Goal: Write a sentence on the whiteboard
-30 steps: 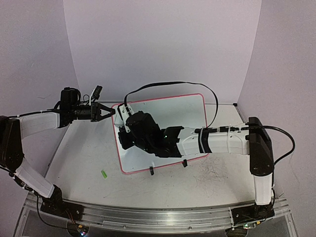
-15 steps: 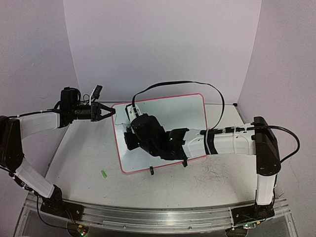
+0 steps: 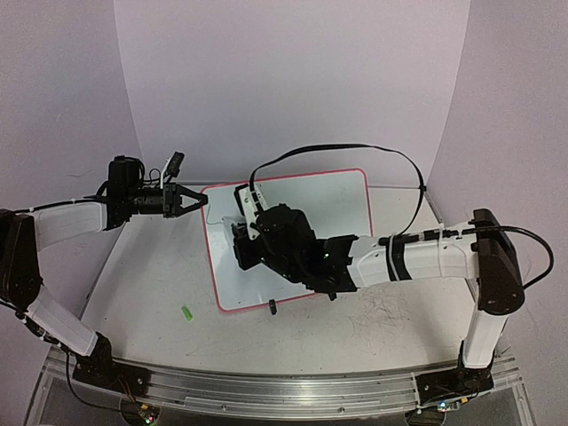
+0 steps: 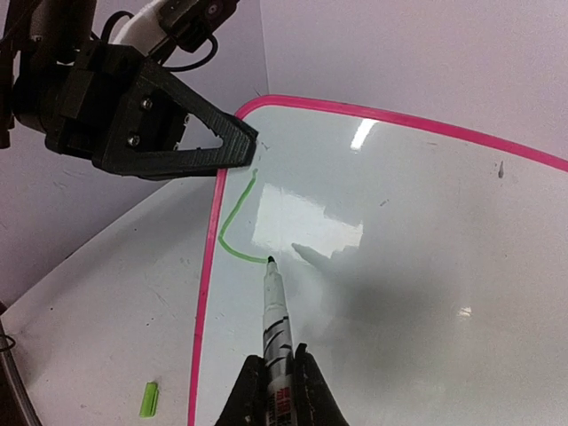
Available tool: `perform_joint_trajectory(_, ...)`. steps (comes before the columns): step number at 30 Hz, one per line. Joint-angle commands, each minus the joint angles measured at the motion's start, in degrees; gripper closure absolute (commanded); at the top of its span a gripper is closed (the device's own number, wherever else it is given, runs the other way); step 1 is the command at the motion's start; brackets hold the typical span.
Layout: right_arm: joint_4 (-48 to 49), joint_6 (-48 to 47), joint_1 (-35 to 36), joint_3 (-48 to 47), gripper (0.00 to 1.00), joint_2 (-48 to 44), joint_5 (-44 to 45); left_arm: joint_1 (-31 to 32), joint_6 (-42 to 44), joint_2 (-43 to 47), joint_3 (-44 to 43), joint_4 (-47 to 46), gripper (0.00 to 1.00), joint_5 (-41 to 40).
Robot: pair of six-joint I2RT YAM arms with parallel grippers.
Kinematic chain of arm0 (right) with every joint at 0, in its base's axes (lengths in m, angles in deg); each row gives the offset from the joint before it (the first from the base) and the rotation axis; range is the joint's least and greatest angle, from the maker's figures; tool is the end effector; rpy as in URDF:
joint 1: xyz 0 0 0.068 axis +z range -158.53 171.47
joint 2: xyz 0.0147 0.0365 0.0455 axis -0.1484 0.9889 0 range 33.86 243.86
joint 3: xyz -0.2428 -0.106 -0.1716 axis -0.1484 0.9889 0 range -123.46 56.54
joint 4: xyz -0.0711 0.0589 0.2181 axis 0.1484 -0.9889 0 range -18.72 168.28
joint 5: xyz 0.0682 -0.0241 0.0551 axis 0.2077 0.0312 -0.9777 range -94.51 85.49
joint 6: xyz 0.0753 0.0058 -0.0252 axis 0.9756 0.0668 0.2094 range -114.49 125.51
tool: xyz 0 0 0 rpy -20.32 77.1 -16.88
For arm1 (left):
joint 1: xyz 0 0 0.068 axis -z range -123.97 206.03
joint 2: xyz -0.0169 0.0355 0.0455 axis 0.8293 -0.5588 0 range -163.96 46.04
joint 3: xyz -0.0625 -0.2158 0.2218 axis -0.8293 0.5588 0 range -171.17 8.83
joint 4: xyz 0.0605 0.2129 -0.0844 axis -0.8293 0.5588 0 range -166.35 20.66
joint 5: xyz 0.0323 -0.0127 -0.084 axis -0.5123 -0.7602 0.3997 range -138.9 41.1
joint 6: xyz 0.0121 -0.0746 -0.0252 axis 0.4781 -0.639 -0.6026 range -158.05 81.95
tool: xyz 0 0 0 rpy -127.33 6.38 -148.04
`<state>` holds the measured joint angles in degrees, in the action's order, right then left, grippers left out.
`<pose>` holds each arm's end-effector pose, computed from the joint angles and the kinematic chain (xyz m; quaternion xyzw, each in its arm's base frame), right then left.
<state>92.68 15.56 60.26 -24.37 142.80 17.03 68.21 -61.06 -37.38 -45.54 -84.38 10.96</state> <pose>0.1954 0.4337 0.3227 -0.2781 0.7295 0.2722 0.5624 0.2867 -0.1226 0.3270 0.2139 0.7378 -0.5403 0.3435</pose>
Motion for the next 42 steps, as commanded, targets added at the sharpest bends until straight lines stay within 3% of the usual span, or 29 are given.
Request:
perform_joint_trajectory(1, 3.19, -1.17, -0.04, -3.96, 1.0, 0.41, 0.82, 0.03, -1.69, 2.12, -0.5, -1.14, 0.92, 0.98)
perform_joint_trajectory(42, -3.46, 1.12, -1.91, -9.14, 1.0, 5.51, 2.49, 0.03, -1.65, 1.93, -0.75, -1.11, 0.93, 1.56)
